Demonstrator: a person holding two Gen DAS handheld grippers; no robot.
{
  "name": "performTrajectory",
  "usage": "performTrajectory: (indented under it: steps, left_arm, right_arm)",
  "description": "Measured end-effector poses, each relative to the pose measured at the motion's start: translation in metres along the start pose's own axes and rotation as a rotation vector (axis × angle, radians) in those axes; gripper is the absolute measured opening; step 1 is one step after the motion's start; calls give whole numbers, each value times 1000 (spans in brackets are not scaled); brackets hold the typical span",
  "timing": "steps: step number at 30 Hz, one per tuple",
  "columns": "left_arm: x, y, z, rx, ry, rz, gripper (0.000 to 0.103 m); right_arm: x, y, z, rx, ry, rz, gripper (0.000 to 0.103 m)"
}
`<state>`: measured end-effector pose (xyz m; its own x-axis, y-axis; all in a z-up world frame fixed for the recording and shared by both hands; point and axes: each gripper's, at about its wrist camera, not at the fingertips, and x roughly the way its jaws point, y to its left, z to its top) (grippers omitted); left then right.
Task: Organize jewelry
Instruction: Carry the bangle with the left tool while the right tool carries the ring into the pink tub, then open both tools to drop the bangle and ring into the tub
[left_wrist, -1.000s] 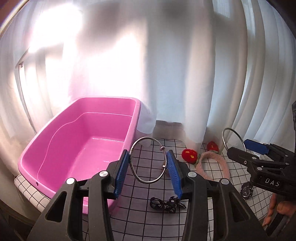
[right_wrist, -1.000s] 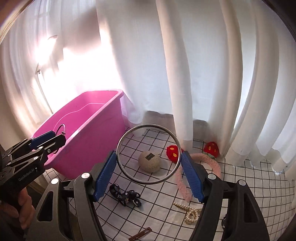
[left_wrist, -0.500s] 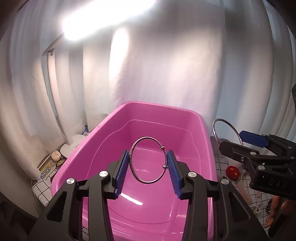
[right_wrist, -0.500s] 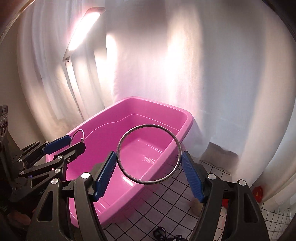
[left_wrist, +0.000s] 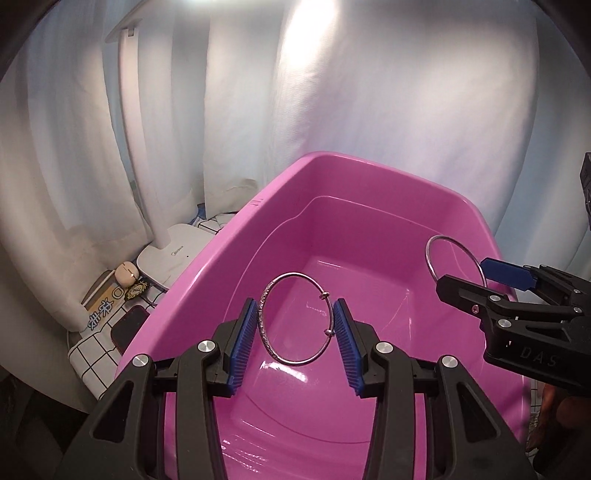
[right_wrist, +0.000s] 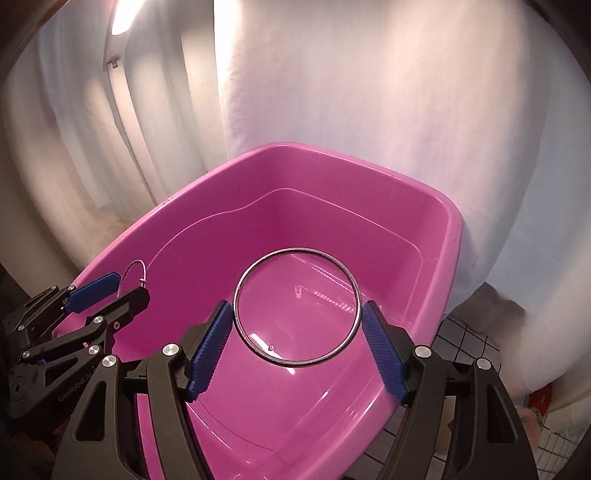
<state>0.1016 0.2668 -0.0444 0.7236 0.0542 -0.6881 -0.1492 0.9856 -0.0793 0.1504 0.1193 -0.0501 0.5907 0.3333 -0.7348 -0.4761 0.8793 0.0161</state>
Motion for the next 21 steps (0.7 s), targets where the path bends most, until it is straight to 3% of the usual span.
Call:
performTrajectory:
  steps: [4,6,8,9,21]
  left_arm:
    - [0,0,1,-1,12,-21,42]
    - [-2,0,1,-2,3,-18,57]
    - [-7,0,2,-10,-18,-25,85]
    - [-10,0,2,-12,-29,-24,88]
    - [-9,9,0,-35,-10,-7,88]
  right_arm:
    - [7,-1,-1,0,18,-17,70]
    - [9,-3,-1,12,27,-18,70]
    - [13,-4,1,27,41,-13,70]
    - [12,-4,1,31,38,-15,70]
    - [4,-3,1,37,8,-45,70]
